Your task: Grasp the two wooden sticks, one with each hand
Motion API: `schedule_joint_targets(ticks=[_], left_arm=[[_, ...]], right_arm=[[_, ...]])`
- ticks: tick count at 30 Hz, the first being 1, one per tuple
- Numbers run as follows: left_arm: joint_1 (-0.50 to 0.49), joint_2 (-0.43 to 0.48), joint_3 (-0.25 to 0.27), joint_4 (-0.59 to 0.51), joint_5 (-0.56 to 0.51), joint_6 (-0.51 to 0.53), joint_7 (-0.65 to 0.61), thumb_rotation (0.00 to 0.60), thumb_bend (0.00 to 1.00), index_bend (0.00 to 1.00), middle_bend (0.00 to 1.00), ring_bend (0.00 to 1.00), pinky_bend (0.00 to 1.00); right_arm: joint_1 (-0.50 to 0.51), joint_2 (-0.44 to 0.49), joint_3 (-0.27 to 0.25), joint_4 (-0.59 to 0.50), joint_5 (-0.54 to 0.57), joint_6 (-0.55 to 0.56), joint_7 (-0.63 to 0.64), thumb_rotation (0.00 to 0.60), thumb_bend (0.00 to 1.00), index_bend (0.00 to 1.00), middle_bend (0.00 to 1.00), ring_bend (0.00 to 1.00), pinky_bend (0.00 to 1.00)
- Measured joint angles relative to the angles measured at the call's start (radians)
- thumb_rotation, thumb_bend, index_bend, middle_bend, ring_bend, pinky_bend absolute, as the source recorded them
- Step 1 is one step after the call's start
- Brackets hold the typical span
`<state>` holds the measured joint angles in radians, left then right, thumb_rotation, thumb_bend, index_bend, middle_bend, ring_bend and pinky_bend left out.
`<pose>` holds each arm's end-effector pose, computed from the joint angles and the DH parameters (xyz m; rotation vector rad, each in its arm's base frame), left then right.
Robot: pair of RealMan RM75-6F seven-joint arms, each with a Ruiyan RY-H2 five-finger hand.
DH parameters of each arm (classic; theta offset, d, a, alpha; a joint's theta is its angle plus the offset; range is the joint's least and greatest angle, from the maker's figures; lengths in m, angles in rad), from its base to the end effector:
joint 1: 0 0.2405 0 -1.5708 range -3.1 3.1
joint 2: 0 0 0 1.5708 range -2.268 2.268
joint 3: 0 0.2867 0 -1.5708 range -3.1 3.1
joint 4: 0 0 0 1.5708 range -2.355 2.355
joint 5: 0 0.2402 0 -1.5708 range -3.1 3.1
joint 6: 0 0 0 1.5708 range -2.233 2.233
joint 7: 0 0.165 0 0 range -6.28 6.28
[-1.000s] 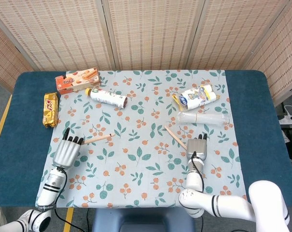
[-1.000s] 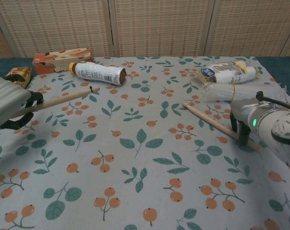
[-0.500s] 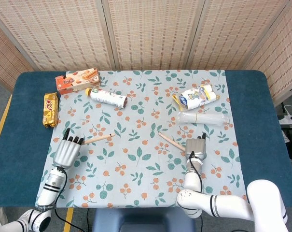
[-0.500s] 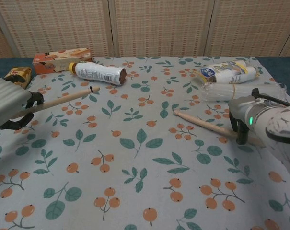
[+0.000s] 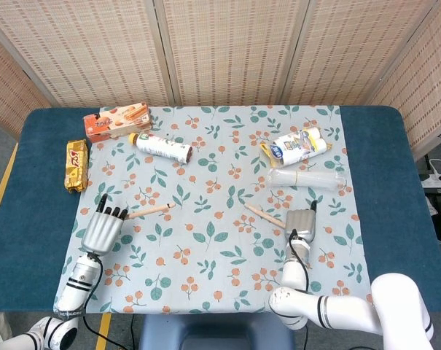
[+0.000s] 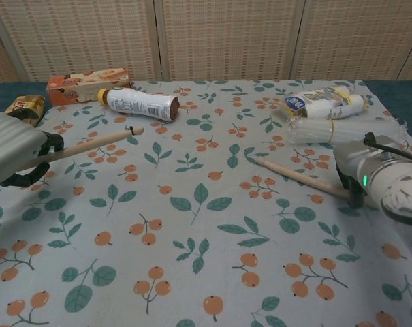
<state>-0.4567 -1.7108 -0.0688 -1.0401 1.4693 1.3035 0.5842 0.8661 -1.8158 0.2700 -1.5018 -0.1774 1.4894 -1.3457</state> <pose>-0.2898 0.3365 -0.0444 -1.7272 -0.3051 -0.6313 -0.1868 -0.3624 -0.0911 1.5393 -0.8901 -0.0037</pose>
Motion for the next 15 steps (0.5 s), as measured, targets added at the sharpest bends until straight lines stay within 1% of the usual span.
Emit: schedule_joint_targets(ticks=[6, 10, 15], left_arm=[[-0.001, -0.005, -0.003, 0.001, -0.004, -0.004, 0.012, 0.600, 0.63, 0.83, 0.92, 0.56, 0.19], [-0.001, -0.006, -0.002, 0.004, -0.005, -0.007, 0.017, 0.600, 0.63, 0.83, 0.92, 0.56, 0.19], [-0.002, -0.006, -0.006, 0.005, -0.008, -0.009, 0.024, 0.600, 0.63, 0.83, 0.92, 0.56, 0.19]], right_arm=[[-0.025, 0.006, -0.013, 0.031, -0.035, -0.058, 0.052, 0.600, 0.46, 0.80, 0.65, 0.44, 0.00], [-0.047, 0.010, -0.021, 0.058, -0.067, -0.108, 0.103, 0.600, 0.52, 0.89, 0.73, 0.52, 0.00], [-0.068, 0.021, -0.041, 0.071, -0.127, -0.148, 0.151, 0.600, 0.55, 0.98, 0.82, 0.58, 0.00]])
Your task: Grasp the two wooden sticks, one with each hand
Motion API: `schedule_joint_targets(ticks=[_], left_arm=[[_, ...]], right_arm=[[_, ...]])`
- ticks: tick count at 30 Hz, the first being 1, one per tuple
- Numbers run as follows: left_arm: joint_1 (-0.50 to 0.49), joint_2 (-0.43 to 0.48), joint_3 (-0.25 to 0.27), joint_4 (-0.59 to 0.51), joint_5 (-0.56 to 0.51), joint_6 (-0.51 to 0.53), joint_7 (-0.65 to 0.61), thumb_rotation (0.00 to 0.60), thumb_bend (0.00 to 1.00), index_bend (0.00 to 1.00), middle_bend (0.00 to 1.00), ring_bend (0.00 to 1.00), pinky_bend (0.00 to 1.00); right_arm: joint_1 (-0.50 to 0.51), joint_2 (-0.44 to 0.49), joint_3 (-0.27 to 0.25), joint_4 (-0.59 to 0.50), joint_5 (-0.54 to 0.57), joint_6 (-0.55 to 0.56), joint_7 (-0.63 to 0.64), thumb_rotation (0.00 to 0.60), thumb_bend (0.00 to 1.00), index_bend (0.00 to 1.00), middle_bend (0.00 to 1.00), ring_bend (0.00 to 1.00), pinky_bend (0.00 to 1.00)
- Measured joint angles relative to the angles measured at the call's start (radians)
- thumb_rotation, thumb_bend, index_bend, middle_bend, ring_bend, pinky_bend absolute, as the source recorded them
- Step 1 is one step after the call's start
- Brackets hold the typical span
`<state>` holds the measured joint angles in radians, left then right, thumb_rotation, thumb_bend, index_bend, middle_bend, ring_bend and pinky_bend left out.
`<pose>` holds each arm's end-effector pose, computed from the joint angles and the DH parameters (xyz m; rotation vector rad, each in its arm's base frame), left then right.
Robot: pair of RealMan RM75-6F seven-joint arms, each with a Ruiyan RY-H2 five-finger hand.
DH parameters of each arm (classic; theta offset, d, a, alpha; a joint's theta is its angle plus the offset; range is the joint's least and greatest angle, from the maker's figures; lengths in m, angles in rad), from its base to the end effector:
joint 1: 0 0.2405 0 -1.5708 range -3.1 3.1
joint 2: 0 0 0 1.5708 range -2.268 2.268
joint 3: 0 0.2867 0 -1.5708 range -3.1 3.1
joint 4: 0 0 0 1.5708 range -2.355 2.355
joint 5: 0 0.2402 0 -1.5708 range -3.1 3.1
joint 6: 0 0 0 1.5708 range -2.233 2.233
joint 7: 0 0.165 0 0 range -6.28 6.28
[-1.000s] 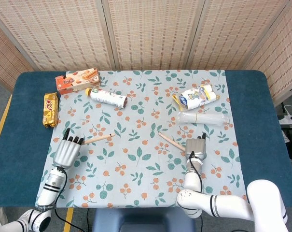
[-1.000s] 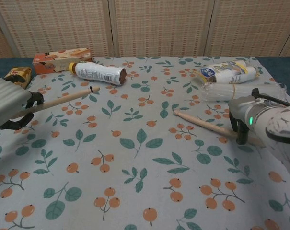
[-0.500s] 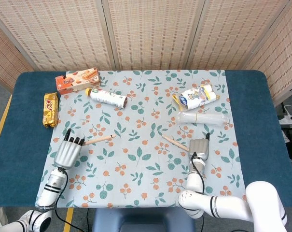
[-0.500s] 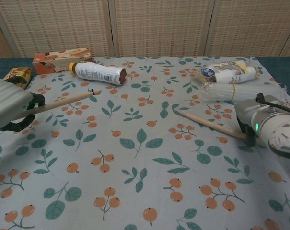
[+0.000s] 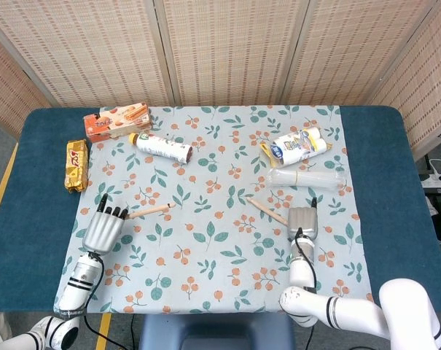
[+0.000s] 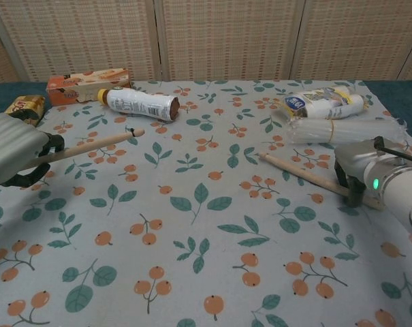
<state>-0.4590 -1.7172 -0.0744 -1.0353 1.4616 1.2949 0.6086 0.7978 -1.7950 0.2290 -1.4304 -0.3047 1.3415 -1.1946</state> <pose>-0.2897 0.3383 -0.0463 -1.7264 -0.2939 -0.6096 -0.2135 -0.3686 -0.0957 1.5562 -0.9280 0.1212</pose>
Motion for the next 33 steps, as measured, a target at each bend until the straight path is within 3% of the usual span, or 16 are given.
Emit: schedule_joint_targets(ticks=[12, 22, 28, 33], left_arm=[[0.003, 0.024, -0.010, -0.035, -0.003, 0.012, 0.013, 0.600, 0.63, 0.83, 0.92, 0.56, 0.19], [-0.017, 0.083, -0.068, -0.102, -0.043, -0.002, -0.005, 0.600, 0.63, 0.83, 0.92, 0.57, 0.20], [-0.059, 0.116, -0.131, -0.193, -0.082, -0.012, 0.049, 0.600, 0.63, 0.83, 0.92, 0.58, 0.21], [-0.097, 0.122, -0.164, -0.235, -0.154, -0.066, 0.122, 0.600, 0.63, 0.83, 0.93, 0.58, 0.21]], right_arm=[[-0.057, 0.108, -0.041, -0.109, -0.159, -0.020, 0.119, 0.600, 0.55, 1.00, 0.84, 0.60, 0.00], [-0.131, 0.189, -0.127, -0.167, -0.505, -0.023, 0.365, 0.600, 0.55, 1.00, 0.85, 0.61, 0.01], [-0.154, 0.180, -0.143, -0.174, -0.727, -0.021, 0.540, 0.600, 0.55, 1.00, 0.85, 0.61, 0.04], [-0.158, 0.148, -0.143, -0.206, -0.836, -0.018, 0.592, 0.600, 0.55, 1.00, 0.84, 0.61, 0.04]])
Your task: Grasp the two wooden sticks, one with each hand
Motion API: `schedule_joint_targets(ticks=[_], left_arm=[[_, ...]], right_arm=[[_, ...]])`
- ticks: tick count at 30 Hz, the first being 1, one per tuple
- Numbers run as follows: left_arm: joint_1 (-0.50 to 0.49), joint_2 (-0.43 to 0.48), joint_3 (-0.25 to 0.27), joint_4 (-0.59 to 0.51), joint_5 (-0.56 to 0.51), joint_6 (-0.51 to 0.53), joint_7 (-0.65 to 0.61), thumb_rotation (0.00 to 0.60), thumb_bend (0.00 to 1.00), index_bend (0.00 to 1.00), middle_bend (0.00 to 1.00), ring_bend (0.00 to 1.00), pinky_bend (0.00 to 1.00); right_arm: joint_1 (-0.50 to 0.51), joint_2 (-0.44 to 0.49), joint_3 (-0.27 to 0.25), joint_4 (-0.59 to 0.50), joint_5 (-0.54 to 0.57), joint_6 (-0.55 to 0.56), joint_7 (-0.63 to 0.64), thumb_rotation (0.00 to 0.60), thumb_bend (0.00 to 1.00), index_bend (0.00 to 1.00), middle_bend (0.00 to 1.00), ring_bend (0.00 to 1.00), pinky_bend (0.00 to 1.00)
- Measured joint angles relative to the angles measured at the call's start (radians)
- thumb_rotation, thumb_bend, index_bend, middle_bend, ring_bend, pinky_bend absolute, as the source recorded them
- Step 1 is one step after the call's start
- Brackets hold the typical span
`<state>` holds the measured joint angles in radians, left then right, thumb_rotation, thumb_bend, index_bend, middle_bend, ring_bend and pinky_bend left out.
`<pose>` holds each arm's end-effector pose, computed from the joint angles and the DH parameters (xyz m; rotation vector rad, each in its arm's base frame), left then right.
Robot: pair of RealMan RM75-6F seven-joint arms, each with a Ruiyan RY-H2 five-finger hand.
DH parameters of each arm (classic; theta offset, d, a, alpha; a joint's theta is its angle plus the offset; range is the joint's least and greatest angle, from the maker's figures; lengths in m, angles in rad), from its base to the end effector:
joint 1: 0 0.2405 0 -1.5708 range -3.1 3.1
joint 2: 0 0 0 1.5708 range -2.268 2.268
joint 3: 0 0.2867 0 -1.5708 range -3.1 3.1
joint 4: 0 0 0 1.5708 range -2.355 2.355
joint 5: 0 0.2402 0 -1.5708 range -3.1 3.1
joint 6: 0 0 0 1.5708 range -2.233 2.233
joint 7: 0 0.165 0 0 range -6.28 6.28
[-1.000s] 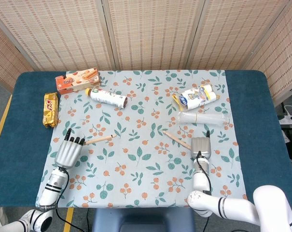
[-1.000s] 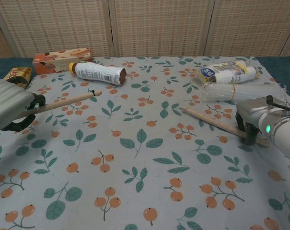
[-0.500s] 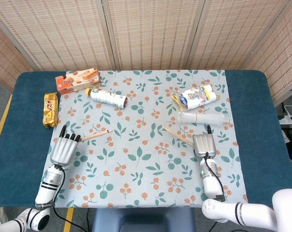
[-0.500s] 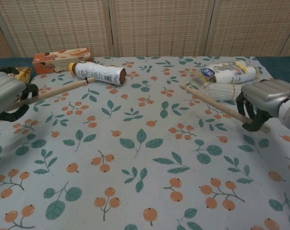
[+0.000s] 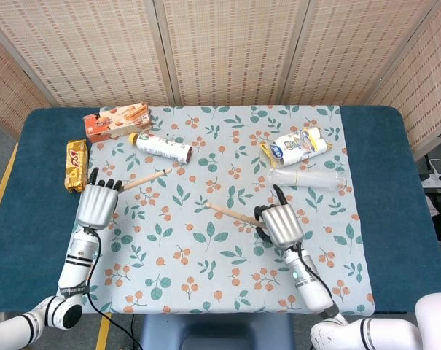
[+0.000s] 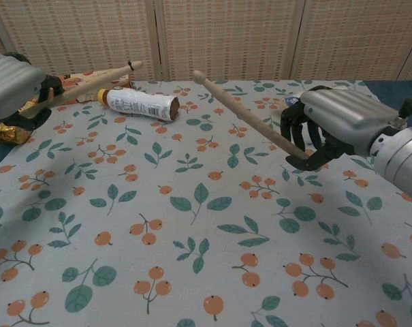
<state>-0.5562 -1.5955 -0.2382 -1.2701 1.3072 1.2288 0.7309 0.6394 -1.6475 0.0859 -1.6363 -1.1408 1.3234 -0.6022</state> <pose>-0.2351 0.3930 0.0031 -1.6083 -0.3500 -0.6641 -0.1503 -0.3227 -0.0552 1.7231 -0.8210 0.9719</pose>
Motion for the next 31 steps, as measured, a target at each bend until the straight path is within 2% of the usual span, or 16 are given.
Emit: schedule_joint_targets(ticks=[6, 13, 15, 19, 25, 31], left_arm=[[-0.032, -0.021, 0.014, -0.084, 0.009, -0.005, 0.081, 0.600, 0.63, 0.83, 0.93, 0.58, 0.21], [-0.059, -0.038, 0.044, -0.216, 0.055, 0.018, 0.195, 0.600, 0.63, 0.83, 0.93, 0.58, 0.21], [-0.068, -0.042, 0.046, -0.243, 0.060, 0.023, 0.227, 0.600, 0.63, 0.83, 0.93, 0.58, 0.21], [-0.083, -0.049, 0.044, -0.259, 0.052, 0.026, 0.267, 0.600, 0.63, 0.83, 0.93, 0.58, 0.21], [-0.089, -0.051, 0.047, -0.249, 0.048, 0.031, 0.261, 0.600, 0.63, 0.83, 0.93, 0.59, 0.21], [-0.092, -0.051, 0.052, -0.234, 0.048, 0.035, 0.245, 0.600, 0.63, 0.83, 0.93, 0.59, 0.21]], right_arm=[[0.018, -0.064, 0.037, 0.010, -0.042, -0.019, 0.016, 0.600, 0.55, 1.00, 0.84, 0.62, 0.06], [0.058, -0.119, 0.132, 0.059, 0.037, -0.079, 0.003, 0.600, 0.55, 1.00, 0.85, 0.62, 0.07], [0.065, -0.123, 0.144, 0.060, 0.054, -0.089, -0.006, 0.600, 0.55, 1.00, 0.85, 0.62, 0.07], [0.078, -0.127, 0.167, 0.059, 0.090, -0.104, -0.034, 0.600, 0.55, 1.00, 0.85, 0.62, 0.07], [0.091, -0.130, 0.188, 0.069, 0.142, -0.121, -0.061, 0.600, 0.55, 1.00, 0.85, 0.62, 0.07], [0.093, -0.126, 0.186, 0.068, 0.146, -0.118, -0.066, 0.600, 0.55, 1.00, 0.85, 0.62, 0.07]])
